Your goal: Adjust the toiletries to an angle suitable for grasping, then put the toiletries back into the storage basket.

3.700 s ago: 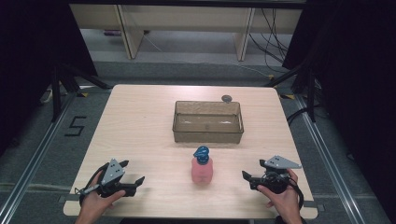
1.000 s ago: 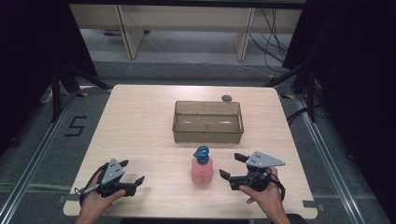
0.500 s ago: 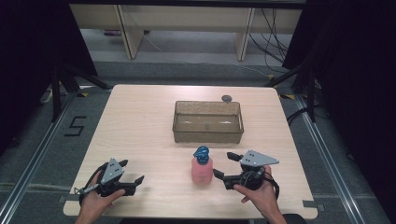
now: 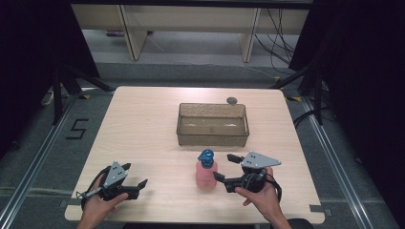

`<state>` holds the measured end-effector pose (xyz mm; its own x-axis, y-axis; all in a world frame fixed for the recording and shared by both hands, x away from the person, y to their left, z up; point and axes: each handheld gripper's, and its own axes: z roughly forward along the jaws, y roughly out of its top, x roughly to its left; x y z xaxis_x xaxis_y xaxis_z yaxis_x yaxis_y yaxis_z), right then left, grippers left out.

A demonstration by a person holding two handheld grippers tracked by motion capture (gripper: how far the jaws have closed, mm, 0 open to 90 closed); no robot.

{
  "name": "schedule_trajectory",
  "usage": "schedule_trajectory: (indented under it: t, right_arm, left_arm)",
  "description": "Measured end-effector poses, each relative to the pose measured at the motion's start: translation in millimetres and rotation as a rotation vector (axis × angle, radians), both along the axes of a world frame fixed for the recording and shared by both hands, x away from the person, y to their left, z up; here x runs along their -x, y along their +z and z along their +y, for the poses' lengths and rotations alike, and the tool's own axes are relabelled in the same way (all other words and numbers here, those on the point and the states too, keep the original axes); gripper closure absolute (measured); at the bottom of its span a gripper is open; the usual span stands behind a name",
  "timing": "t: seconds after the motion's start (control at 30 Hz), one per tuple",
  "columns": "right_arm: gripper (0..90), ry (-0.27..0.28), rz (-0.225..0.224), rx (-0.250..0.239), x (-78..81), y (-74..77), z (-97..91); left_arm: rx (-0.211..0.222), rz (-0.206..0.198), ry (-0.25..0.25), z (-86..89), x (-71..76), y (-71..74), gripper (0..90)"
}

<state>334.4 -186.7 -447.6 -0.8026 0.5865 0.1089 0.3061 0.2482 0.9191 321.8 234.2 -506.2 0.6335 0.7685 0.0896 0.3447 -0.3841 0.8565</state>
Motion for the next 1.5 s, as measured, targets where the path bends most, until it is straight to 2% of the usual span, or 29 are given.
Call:
schedule_trajectory:
  t: [0.03, 0.07, 0.1, 0.13, 0.17, 0.2, 0.23, 0.27, 0.3, 0.33, 0.37, 0.4, 0.43, 0.47, 0.57, 0.67, 0.7, 0.73, 0.77, 0.93, 0.97, 1.0, 1.03, 1.17, 1.33, 1.4, 1.43, 1.5]
  right_arm:
    - [19.1, 0.001, 0.019, 0.006, 1.5, 0.9, 3.1]
    - [19.1, 0.003, 0.008, 0.017, 0.6, 1.3, 3.5]
    - [19.1, 0.017, 0.000, 0.004, -0.6, 0.6, 5.7]
    - [19.1, 0.021, 0.014, 0.012, -0.6, 0.8, 7.3]
    - [19.1, 0.009, 0.005, 0.009, -0.4, 0.5, 9.0]
    - [19.1, 0.018, -0.024, 0.028, -2.9, 0.8, 9.3]
    - [19.2, 0.027, 0.004, 0.009, -2.1, 0.3, 11.4]
    - [19.2, 0.026, -0.012, 0.025, -3.4, 0.3, 12.1]
    - [19.4, 0.026, -0.009, 0.026, -3.5, 0.4, 13.4]
    - [19.5, 0.023, 0.002, 0.015, -2.8, 0.1, 15.5]
    - [19.7, 0.024, -0.022, 0.027, -4.6, 0.2, 15.7]
    - [19.9, 0.030, 0.001, 0.014, -4.1, -0.1, 17.8]
    - [19.9, 0.030, 0.001, 0.014, -4.1, -0.1, 17.8]
    - [20.1, 0.034, 0.008, 0.030, -4.9, 0.0, 19.2]
    - [20.4, 0.037, -0.015, 0.028, -6.9, -1.2, 21.8]
    - [20.8, 0.034, -0.005, 0.037, -7.5, -1.4, 23.5]
    - [21.0, 0.040, -0.014, 0.034, -8.6, -1.8, 24.1]
    - [21.2, 0.042, -0.023, 0.032, -9.4, -1.8, 24.4]
    - [21.4, 0.032, -0.025, 0.035, -9.6, -2.1, 25.2]
    - [21.8, 0.047, -0.024, 0.047, -11.8, -2.2, 26.8]
    - [21.8, 0.044, -0.007, 0.045, -10.8, -2.3, 27.8]
    - [22.0, 0.057, -0.022, 0.046, -12.4, -2.9, 28.9]
    - [22.3, 0.045, -0.036, 0.045, -12.3, -3.0, 30.0]
    - [23.0, 0.045, -0.012, 0.055, -12.3, -3.1, 32.4]
    - [23.7, 0.046, 0.002, 0.047, -13.5, -3.9, 34.9]
    - [24.5, 0.049, -0.011, 0.053, -14.4, -4.6, 37.0]
    - [25.1, 0.040, -0.037, 0.059, -16.6, -4.9, 38.4]
    - [26.5, 0.047, -0.031, 0.056, -17.8, -5.1, 40.2]
  left_arm:
    - [-0.007, 0.002, 0.001, 0.7, -0.5, -0.1, 14.8]
    - [-0.007, 0.002, 0.001, 0.7, -0.5, -0.1, 14.8]
    - [-0.009, 0.006, 0.002, 0.4, -0.4, -0.5, 14.8]
    - [-0.009, 0.010, -0.003, 0.4, -0.6, -0.5, 14.8]
    - [-0.009, 0.010, -0.003, 0.4, -0.6, -0.5, 14.8]
    - [-0.007, 0.006, -0.003, -0.1, -0.7, -0.9, 14.8]
    - [-0.007, 0.006, -0.003, -0.1, -0.7, -0.9, 14.8]
    - [-0.019, 0.008, 0.004, 0.1, 0.2, -0.6, 14.8]
    - [-0.023, 0.006, -0.001, 0.5, -0.1, -0.6, 14.8]
    - [-0.007, 0.009, 0.000, 0.0, 0.1, -1.2, 14.8]
    - [-0.007, 0.006, 0.000, 0.1, 0.1, -0.8, 14.8]
    - [-0.016, 0.000, -0.008, 0.9, -0.2, 0.2, 14.8]
    - [-0.016, 0.000, -0.008, 0.9, -0.2, 0.2, 14.8]
    - [-0.012, -0.001, -0.001, 0.8, 0.5, 0.7, 14.8]
    - [-0.010, 0.000, -0.005, 0.6, 0.7, -0.3, 14.8]
    - [-0.013, 0.001, -0.001, 0.3, 1.2, 0.7, 14.8]
    - [0.000, 0.002, -0.004, 0.1, 0.5, 0.4, 14.8]
    - [-0.014, -0.005, -0.006, 0.7, 0.0, 1.0, 14.8]
    - [-0.002, -0.004, -0.004, 0.1, -0.3, 0.2, 14.8]
    - [-0.016, -0.003, -0.002, 0.5, 1.1, 1.0, 14.8]
    - [-0.010, 0.008, -0.008, 0.8, 1.7, 0.9, 14.8]
    - [-0.005, 0.006, -0.002, 0.7, 2.1, 0.5, 14.8]
    - [-0.004, 0.000, -0.003, 0.9, 1.8, 0.4, 14.8]
    - [-0.009, -0.015, -0.020, -0.6, 1.3, 2.1, 14.8]
    - [-0.001, -0.009, -0.015, -1.7, 2.8, 1.9, 14.8]
    - [0.000, -0.005, -0.018, -1.2, 2.6, 0.9, 14.8]
    - [-0.004, -0.002, -0.015, -1.0, 3.0, 1.0, 14.8]
    - [-0.002, -0.007, -0.019, -1.1, 2.1, 1.5, 14.8]
